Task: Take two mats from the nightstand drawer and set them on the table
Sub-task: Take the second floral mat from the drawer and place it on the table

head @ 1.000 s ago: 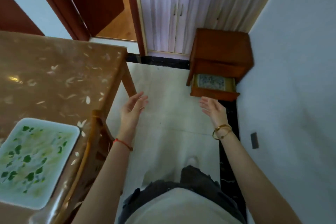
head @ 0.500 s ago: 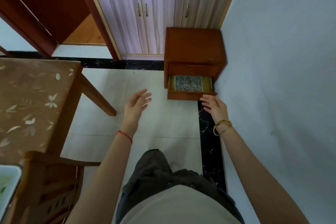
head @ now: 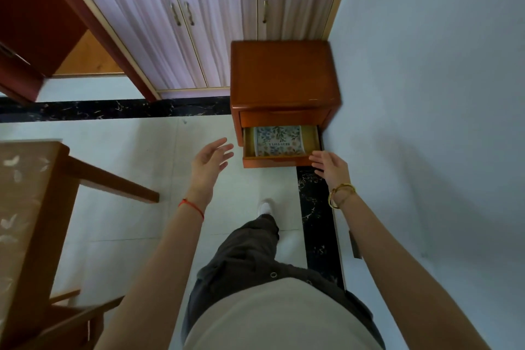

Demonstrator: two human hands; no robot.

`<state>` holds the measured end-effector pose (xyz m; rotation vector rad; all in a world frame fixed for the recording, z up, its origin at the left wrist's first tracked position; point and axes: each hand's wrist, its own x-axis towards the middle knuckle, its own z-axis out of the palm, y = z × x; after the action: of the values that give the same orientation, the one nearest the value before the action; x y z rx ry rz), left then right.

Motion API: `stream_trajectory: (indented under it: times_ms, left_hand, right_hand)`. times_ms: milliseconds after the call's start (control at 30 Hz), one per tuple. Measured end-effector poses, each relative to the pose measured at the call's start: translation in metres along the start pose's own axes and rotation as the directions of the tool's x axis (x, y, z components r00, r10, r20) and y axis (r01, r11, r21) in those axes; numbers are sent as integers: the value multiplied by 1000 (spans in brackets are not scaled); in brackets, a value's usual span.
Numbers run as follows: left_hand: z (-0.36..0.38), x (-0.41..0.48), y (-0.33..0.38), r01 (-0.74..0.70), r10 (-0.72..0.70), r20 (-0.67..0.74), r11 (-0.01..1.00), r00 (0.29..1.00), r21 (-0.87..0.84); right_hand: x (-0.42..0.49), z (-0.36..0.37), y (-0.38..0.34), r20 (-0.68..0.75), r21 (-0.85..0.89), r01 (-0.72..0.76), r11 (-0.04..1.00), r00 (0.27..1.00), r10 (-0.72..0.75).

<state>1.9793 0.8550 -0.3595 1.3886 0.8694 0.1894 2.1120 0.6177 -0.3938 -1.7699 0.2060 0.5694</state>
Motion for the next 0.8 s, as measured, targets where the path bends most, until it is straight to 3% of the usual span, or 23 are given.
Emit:
stream_trajectory:
  times_ms: [467,633,800]
  left_hand:
    - [74,166,7,182,-186,22,976,982,118]
    - [104,235,-42,204,-208,10,967,978,155]
    - [131,322,-128,242,-249,20,954,968,176]
  right_hand:
    - [168,2,-18,-19,-89,-117,989,993,116]
    - [248,13,20,-13,-148,-133,980,991,132]
    - [351,22,93,40,-315,-102,944,992,120]
